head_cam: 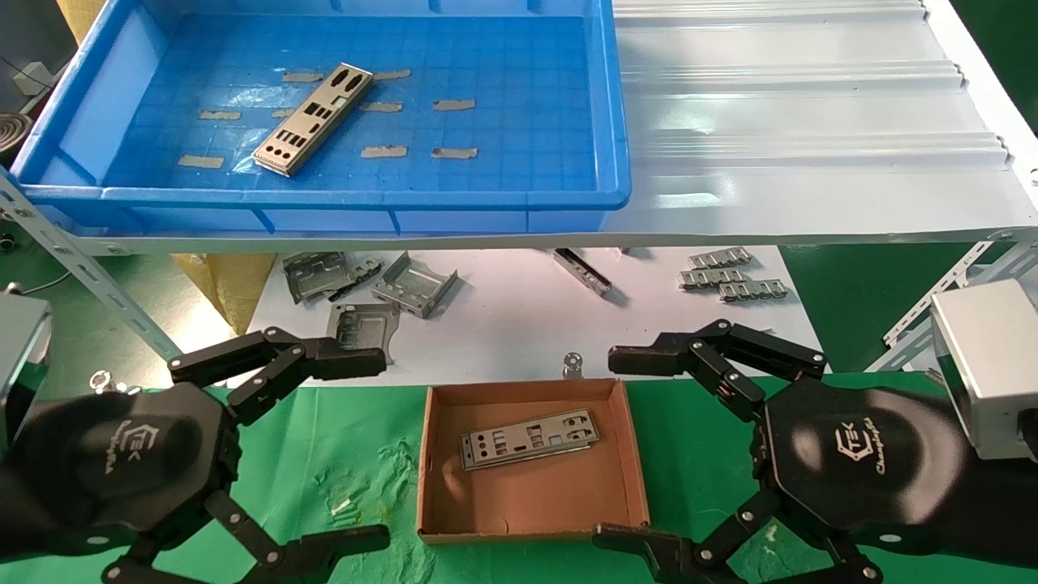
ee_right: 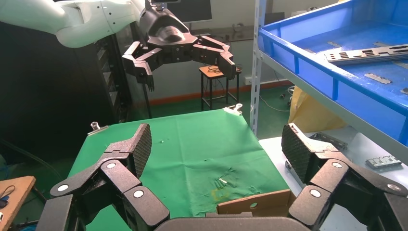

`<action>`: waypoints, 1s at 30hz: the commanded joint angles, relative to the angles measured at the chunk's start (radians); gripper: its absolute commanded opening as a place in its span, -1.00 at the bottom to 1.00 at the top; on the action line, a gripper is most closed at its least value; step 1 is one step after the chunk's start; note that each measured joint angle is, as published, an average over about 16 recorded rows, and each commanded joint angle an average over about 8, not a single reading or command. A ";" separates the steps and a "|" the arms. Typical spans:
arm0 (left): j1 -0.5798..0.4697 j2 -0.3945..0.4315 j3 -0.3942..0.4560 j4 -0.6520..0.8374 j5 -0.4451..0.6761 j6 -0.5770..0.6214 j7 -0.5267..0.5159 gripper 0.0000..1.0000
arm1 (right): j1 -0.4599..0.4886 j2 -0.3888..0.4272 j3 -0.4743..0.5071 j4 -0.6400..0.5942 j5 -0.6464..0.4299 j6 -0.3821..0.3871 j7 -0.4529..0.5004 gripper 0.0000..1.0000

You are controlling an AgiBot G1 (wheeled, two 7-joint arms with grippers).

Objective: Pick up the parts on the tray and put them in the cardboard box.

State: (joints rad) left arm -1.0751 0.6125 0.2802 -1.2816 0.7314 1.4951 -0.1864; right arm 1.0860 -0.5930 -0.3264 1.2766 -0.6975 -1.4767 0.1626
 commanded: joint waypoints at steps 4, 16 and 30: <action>0.000 0.000 0.000 0.000 0.000 0.000 0.000 1.00 | 0.000 0.000 0.000 0.000 0.000 0.000 0.000 1.00; 0.000 0.000 0.000 0.000 0.000 0.000 0.000 1.00 | 0.000 0.000 0.000 0.000 0.000 0.000 0.000 1.00; 0.000 0.000 0.000 0.000 0.000 0.000 0.000 1.00 | 0.000 0.000 0.000 0.000 0.000 0.000 0.000 1.00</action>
State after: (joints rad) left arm -1.0751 0.6125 0.2802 -1.2816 0.7314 1.4951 -0.1864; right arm 1.0860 -0.5930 -0.3264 1.2766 -0.6975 -1.4767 0.1626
